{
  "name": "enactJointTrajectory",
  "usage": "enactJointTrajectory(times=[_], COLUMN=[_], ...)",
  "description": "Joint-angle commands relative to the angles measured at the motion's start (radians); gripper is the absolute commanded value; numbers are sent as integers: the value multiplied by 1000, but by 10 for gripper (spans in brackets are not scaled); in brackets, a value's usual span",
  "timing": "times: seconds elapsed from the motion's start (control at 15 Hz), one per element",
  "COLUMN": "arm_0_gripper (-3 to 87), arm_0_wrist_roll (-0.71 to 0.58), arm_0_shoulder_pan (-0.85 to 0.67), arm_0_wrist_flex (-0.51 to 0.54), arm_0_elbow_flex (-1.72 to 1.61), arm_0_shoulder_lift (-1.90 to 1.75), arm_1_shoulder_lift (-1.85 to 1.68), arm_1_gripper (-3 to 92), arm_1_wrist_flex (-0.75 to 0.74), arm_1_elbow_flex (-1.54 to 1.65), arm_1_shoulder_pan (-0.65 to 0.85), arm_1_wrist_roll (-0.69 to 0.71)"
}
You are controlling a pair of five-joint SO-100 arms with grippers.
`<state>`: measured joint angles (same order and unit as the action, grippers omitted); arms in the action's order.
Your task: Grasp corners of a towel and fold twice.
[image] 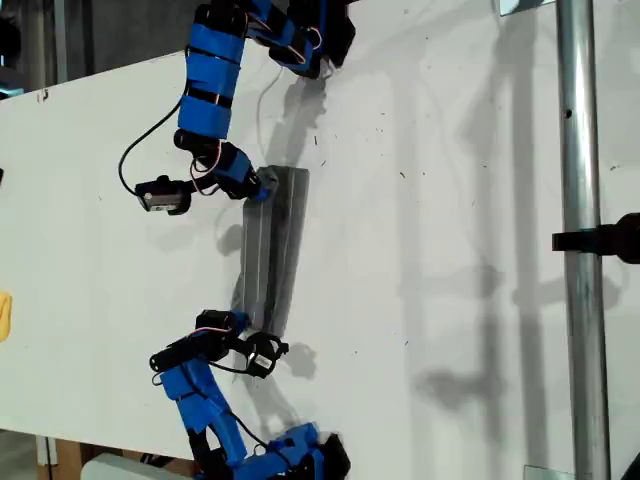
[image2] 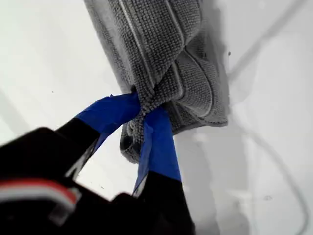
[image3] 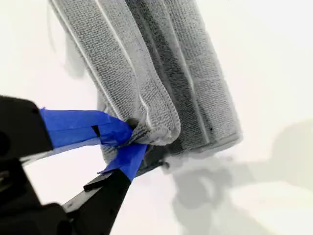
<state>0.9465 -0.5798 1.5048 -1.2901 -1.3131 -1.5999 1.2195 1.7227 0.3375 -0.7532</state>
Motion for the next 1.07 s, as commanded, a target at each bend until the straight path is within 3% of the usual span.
enactJointTrajectory(times=[0.0,0.13,0.27,0.33,0.4,0.53,0.6,0.73,1.0], arm_0_gripper=[-26,-26,-18,31,109,193,211,211,176], arm_0_wrist_roll=[51,80,86,84,89,104,110,112,164], arm_0_shoulder_pan=[58,67,69,69,69,72,78,92,176], arm_0_wrist_flex=[-44,-121,-133,-117,-71,-8,49,160,104], arm_0_elbow_flex=[-63,-156,-158,-137,-106,-132,-135,-115,-419], arm_0_shoulder_lift=[-11,5,78,126,153,38,-60,-236,-773], arm_1_shoulder_lift=[-21,32,89,112,112,14,-63,-255,-836], arm_1_gripper=[-3,-3,-3,-3,84,275,318,332,366], arm_1_wrist_flex=[-98,-176,-230,-239,-216,-77,12,178,360], arm_1_elbow_flex=[80,132,144,144,143,129,129,164,420], arm_1_shoulder_pan=[-78,-92,-89,-81,-72,-61,-51,-23,-54], arm_1_wrist_roll=[-98,-127,-147,-173,-195,-212,-213,-225,-445])
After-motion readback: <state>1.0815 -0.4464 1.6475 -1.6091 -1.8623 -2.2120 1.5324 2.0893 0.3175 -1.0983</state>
